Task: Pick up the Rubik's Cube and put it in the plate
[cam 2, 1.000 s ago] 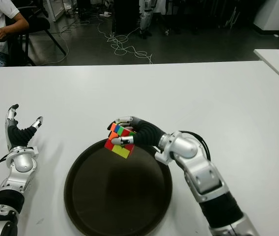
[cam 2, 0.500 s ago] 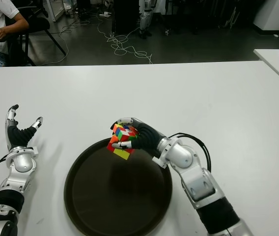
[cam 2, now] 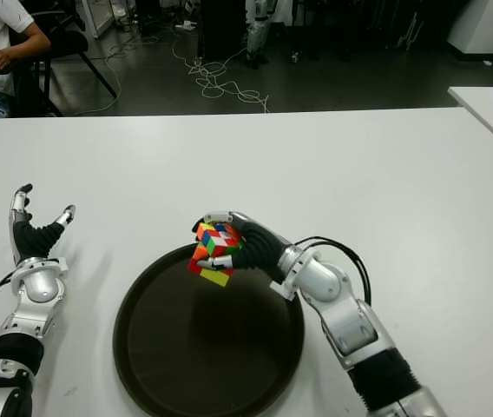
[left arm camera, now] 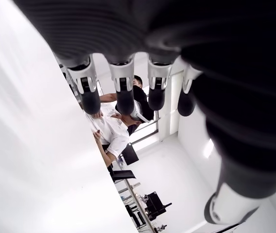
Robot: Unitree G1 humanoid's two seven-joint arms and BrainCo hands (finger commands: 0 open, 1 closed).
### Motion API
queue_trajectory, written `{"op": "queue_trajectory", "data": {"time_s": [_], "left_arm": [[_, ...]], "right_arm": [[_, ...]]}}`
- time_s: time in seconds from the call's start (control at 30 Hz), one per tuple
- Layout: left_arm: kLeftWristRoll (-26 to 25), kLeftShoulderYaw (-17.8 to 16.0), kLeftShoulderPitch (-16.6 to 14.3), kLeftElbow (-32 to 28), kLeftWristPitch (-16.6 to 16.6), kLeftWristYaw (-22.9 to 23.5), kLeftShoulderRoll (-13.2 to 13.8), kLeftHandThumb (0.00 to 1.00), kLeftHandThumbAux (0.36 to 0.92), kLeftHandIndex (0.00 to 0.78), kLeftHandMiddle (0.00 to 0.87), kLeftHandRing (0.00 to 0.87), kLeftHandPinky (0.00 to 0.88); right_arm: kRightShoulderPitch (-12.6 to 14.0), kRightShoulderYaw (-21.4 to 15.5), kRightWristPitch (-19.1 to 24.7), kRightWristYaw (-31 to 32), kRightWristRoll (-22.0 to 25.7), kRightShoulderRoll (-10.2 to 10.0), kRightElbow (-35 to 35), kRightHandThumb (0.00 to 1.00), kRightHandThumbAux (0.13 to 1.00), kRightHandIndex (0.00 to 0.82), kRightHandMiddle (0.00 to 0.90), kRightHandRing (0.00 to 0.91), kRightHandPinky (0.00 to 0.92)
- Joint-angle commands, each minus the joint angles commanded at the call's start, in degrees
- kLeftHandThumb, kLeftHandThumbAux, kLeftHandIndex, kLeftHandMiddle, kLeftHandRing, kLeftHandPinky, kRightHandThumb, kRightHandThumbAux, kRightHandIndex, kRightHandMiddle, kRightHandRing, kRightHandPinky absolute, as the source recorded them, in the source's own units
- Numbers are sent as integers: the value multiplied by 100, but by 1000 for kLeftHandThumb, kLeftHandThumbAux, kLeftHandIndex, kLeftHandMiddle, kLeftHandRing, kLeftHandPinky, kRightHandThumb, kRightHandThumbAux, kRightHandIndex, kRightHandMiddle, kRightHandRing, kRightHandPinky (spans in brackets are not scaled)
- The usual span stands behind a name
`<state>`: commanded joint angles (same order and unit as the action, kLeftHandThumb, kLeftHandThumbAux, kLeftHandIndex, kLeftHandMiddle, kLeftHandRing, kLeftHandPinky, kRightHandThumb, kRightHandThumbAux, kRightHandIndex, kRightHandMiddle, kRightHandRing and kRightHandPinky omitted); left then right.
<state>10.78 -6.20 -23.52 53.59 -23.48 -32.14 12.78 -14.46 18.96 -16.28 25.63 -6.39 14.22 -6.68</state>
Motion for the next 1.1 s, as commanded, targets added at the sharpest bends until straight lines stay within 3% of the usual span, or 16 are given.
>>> {"op": "queue_trajectory", "data": {"time_s": [0.03, 0.07, 0.1, 0.2, 0.3, 0.43, 0.63, 0.93, 1.1], "left_arm": [[-1, 0, 1, -2, 1, -3, -3, 0, 760, 45, 65, 50, 31], [4, 3, -1, -1, 5, -10, -4, 0, 761, 45, 65, 50, 31], [9, 6, -2, 0, 8, -15, -4, 0, 763, 44, 65, 50, 29], [34, 15, -22, 40, 32, -37, 14, 0, 768, 43, 63, 47, 27], [49, 20, -32, 62, 54, -46, 27, 0, 768, 37, 52, 36, 22], [35, 13, -27, 57, 40, -36, 20, 0, 763, 36, 49, 33, 15], [27, 12, -26, 39, 47, -14, 24, 0, 768, 36, 48, 28, 7], [51, 16, -52, 84, 92, -58, 36, 0, 770, 40, 61, 42, 10], [57, 20, -48, 87, 94, -61, 30, 0, 771, 37, 56, 36, 6]], "right_arm": [[-5, -20, -62, 62, 92, -19, -47, 544, 714, 434, 687, 726, 705], [-18, -53, -120, 182, 256, -42, -95, 348, 693, 435, 612, 649, 606], [-29, -77, -165, 267, 367, -57, -131, 223, 663, 386, 509, 537, 476], [-76, -143, -250, 736, 921, -143, -275, 72, 619, 267, 332, 339, 259], [-151, -202, -214, 1271, 1475, -226, -419, 23, 591, 124, 149, 138, 95], [-325, -291, -67, 1945, 2023, -310, -698, 4, 551, 37, 37, 29, 21], [-501, -358, 254, 2628, 2375, -235, -830, 0, 496, 4, 3, 3, 2], [-544, -447, 1005, 2799, 2378, -157, -641, 0, 442, 0, 0, 0, 0], [-540, -453, 958, 2686, 2197, -206, -706, 0, 399, 0, 0, 0, 0]]}}
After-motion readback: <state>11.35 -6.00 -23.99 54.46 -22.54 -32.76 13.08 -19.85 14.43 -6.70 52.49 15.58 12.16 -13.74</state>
